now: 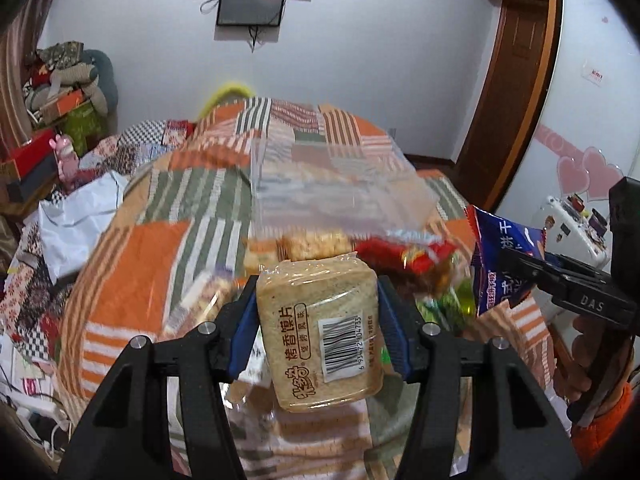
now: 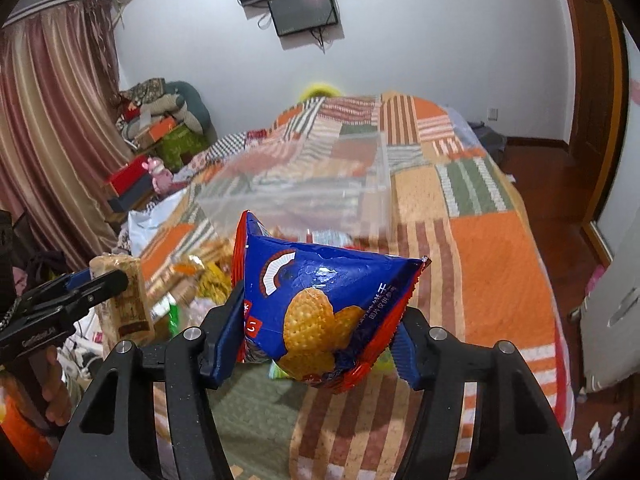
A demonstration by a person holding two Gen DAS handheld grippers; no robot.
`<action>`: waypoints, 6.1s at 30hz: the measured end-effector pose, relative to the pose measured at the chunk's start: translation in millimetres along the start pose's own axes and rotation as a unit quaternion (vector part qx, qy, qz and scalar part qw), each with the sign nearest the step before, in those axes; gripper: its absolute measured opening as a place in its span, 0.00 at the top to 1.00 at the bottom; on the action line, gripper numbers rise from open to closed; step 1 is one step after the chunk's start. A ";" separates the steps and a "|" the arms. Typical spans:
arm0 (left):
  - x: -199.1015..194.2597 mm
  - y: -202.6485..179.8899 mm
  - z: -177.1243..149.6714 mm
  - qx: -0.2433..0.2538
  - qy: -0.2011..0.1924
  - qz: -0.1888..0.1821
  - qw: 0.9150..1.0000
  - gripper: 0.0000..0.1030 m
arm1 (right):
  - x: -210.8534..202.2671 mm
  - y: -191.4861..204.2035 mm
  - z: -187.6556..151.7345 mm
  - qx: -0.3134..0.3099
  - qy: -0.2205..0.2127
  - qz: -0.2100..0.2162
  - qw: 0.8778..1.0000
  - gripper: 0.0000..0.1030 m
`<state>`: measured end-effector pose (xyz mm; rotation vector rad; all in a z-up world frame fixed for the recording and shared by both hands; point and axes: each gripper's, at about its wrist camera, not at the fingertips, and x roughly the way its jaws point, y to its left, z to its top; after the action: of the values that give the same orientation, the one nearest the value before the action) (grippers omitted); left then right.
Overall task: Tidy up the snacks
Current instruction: 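Lower bread loaf into clear box with left tool while right drops blue bag in, then grasp the cracker roll with left tool while right tool grasps green jelly cup, then place cracker roll in clear box with left tool while right places jelly cup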
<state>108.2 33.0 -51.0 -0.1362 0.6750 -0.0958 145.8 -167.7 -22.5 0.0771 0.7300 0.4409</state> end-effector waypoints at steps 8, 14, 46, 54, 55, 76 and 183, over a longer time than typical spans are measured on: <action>-0.3 0.5 42.6 0.005 -0.036 -0.002 0.999 0.47 | 0.1 2.2 26.8 -0.006 -0.026 -0.001 1.000 0.43; 5.1 3.1 70.3 0.008 -0.058 -0.004 0.998 0.46 | 7.7 5.0 49.9 -0.017 -0.042 -0.005 0.999 0.43; 177.5 23.0 136.4 0.000 0.033 0.001 0.999 0.46 | 134.4 -9.6 105.5 -0.034 0.029 -0.025 0.999 0.43; 197.0 22.9 131.8 0.010 0.058 0.004 0.998 0.46 | 160.1 -9.7 97.7 -0.040 0.079 -0.023 0.996 0.43; 199.2 22.6 131.0 0.012 0.063 0.005 0.998 0.46 | 162.0 -10.8 97.1 -0.039 0.084 -0.022 0.995 0.42; 146.0 20.2 125.4 0.029 0.038 0.011 0.999 0.40 | 95.1 1.4 99.0 -0.045 0.044 -0.021 0.998 0.25; 138.8 46.3 126.7 0.013 0.037 -0.017 0.999 0.56 | 103.3 9.7 95.5 -0.055 0.030 -0.005 0.998 0.46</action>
<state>297.7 72.2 -45.9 -0.1201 0.7454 -0.1423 273.2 -108.0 -14.0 -0.0426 0.7635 0.4748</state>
